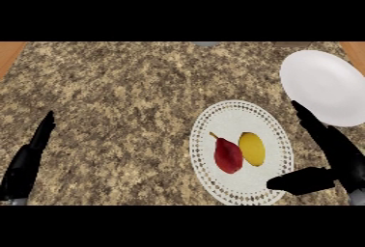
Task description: Pick the lemon from the placemat and place it in the plate
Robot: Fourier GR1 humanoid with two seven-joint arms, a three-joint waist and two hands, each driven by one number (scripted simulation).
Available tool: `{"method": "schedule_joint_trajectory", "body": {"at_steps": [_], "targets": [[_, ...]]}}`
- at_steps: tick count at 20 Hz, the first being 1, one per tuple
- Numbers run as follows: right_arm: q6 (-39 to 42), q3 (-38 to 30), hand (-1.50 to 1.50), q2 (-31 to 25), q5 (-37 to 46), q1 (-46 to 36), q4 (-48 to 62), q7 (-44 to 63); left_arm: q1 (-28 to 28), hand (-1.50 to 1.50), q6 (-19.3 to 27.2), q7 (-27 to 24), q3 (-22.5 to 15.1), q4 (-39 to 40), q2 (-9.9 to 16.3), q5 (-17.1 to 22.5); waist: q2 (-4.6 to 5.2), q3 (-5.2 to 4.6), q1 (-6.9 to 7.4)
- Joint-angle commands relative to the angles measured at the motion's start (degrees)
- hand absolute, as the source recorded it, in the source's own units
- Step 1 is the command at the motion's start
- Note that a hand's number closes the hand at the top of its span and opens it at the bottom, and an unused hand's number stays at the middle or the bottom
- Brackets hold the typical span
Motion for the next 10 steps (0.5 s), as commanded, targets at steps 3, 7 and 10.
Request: {"method": "schedule_joint_trajectory", "body": {"at_steps": [3,7,10], "targets": [[6.68,2.47,-1.50,3.04,3.24,-0.46,9.74,-6.19,-0.64,0.00,-3.14,0.12,2.82,0.53,0.27,-0.08,-0.04,0.03,-0.28],[10.33,0.26,-1.50,5.75,3.88,-1.99,10.49,-5.02,1.78,0.00,-3.42,4.02,3.56,-5.64,-1.08,-1.70,-0.14,0.03,-0.34],[12.43,-0.49,-1.50,8.21,4.15,-2.39,7.33,-2.27,1.80,0.00,-1.54,-1.27,2.34,0.12,-6.08,-5.92,-0.13,0.01,-0.53]]}}
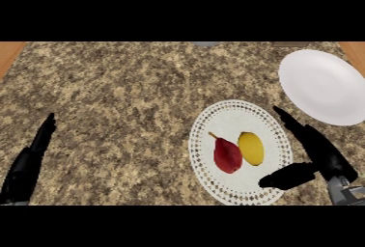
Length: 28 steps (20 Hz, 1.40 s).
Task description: Pick the lemon from the placemat and place it in the plate
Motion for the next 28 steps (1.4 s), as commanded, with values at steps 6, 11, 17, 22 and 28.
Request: {"method": "schedule_joint_trajectory", "body": {"at_steps": [6,11,17,22,28], "targets": [[5.53,-0.50,-1.50,6.97,5.34,-0.47,11.33,-8.55,-1.49,0.00,-1.61,-1.68,1.73,3.79,-4.05,-4.56,0.02,-0.02,-0.15],[6.20,-0.46,-1.50,11.67,9.05,-2.65,11.76,-4.05,-0.10,0.00,-5.81,-0.87,6.53,0.99,-2.22,-3.37,-0.02,-0.02,-0.02],[9.70,-5.05,-1.50,13.25,10.62,-2.61,14.39,-7.37,2.23,0.00,-5.25,-2.91,6.36,-0.40,-6.94,-8.00,-0.03,-0.02,-0.09],[8.18,-5.43,1.50,15.24,12.38,0.27,16.10,-15.34,0.16,0.00,-7.58,-2.42,8.29,2.36,-7.00,-7.69,-0.02,-0.02,-0.22],[7.51,-5.33,1.50,17.37,17.02,2.70,15.16,-18.19,-0.40,0.00,-9.21,0.89,10.15,-1.55,-8.03,-9.08,-0.05,-0.02,-0.25]]}}
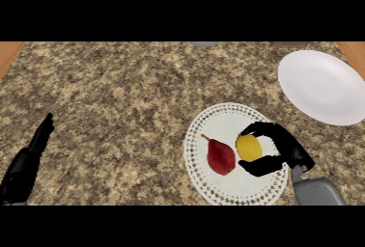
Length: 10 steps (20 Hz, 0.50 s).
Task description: Pick the lemon from the placemat and place it in the plate
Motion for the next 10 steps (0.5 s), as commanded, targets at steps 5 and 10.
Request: {"method": "schedule_joint_trajectory", "body": {"at_steps": [5,10], "targets": [[10.05,-12.93,1.50,-22.14,0.57,-1.65,10.42,-12.76,-0.28,0.00,-1.40,-0.28,1.39,0.42,-0.08,0.05,0.85,0.40,0.16],[11.18,-17.71,1.50,-36.55,5.25,-1.16,17.85,-21.24,-1.26,0.00,-0.48,-0.96,1.04,0.62,-0.72,-0.55,2.13,0.85,-0.52]]}}
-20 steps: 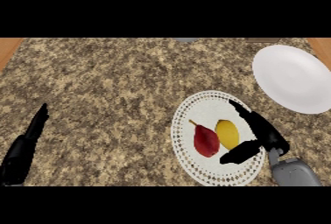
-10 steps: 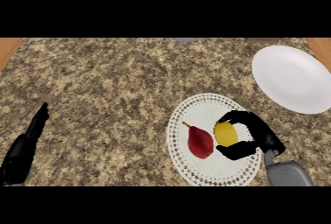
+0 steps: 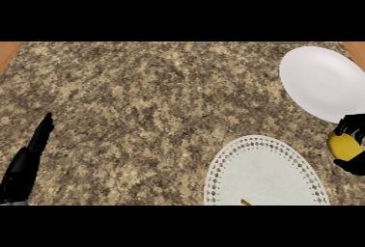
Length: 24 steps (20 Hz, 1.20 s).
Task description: Pick the lemon from the placemat and place it in the plate
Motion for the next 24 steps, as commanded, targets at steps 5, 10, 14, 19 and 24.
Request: {"method": "schedule_joint_trajectory", "body": {"at_steps": [5,10,14,19,24], "targets": [[-4.54,-10.78,1.50,-18.05,4.41,-1.81,15.33,-16.62,-0.71,0.00,-0.21,-0.17,-1.05,-0.70,-0.88,0.00,0.75,0.64,1.46],[-12.38,-15.72,1.50,-20.72,4.74,-3.29,24.03,-28.78,-1.89,0.00,-0.65,0.81,-0.72,-0.65,-0.16,0.05,0.55,0.73,2.03],[-15.66,-20.72,1.50,-23.91,2.33,-7.33,29.04,-38.39,-2.26,0.00,-0.06,0.80,-0.96,0.34,-1.05,-0.17,0.25,0.48,2.43],[-11.51,-23.92,1.50,-25.94,-2.11,-10.88,34.51,-53.82,-1.15,0.00,0.21,0.38,-2.10,-0.14,-1.60,-1.24,-0.11,0.34,3.00],[-6.50,-21.66,1.50,-26.39,-1.01,-15.07,41.99,-65.35,-4.22,0.00,0.47,2.09,-2.89,0.99,-2.37,-2.07,-0.11,0.06,2.78]]}}
